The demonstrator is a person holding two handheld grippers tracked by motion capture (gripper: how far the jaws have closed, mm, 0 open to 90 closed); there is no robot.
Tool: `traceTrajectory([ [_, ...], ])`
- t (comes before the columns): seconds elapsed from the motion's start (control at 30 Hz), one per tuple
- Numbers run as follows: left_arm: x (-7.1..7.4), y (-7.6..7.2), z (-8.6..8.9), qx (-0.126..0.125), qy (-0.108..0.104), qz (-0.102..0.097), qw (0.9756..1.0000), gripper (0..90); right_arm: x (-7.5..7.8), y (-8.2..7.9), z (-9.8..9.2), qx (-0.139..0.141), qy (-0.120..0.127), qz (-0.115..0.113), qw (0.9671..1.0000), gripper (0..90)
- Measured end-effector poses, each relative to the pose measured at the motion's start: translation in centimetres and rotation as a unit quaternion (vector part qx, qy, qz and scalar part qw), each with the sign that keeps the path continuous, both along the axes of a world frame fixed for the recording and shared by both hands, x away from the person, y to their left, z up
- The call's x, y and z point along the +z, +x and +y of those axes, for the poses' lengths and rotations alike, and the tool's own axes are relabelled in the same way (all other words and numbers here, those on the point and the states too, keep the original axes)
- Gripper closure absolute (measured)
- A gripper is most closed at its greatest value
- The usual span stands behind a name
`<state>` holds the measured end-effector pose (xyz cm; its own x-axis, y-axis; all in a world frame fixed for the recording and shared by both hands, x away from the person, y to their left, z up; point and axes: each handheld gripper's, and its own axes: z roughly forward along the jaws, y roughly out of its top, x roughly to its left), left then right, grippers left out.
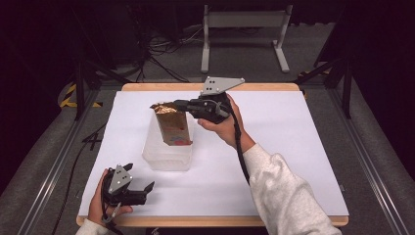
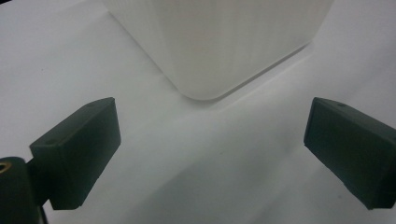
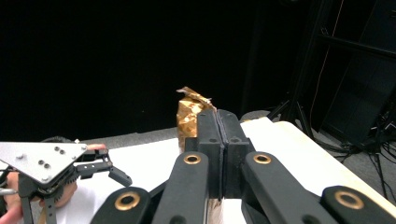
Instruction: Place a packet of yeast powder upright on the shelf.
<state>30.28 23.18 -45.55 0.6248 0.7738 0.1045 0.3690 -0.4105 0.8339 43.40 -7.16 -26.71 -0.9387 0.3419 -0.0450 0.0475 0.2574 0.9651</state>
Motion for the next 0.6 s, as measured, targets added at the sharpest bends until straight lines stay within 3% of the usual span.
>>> traceTrajectory([
  [0.13, 0.0, 0.0, 0.0, -0.004, 0.001, 0.002, 1.0, 4.6, -0.1, 0.1, -0.1, -0.002, 0.007, 0.004, 1.0, 89.2],
  [0.6, 0.0, 0.0, 0.0, -0.002, 0.001, 0.0, 1.0, 4.6, -2.1, 0.0, 1.3, 0.005, -0.017, 0.018, 0.9997, 89.0],
])
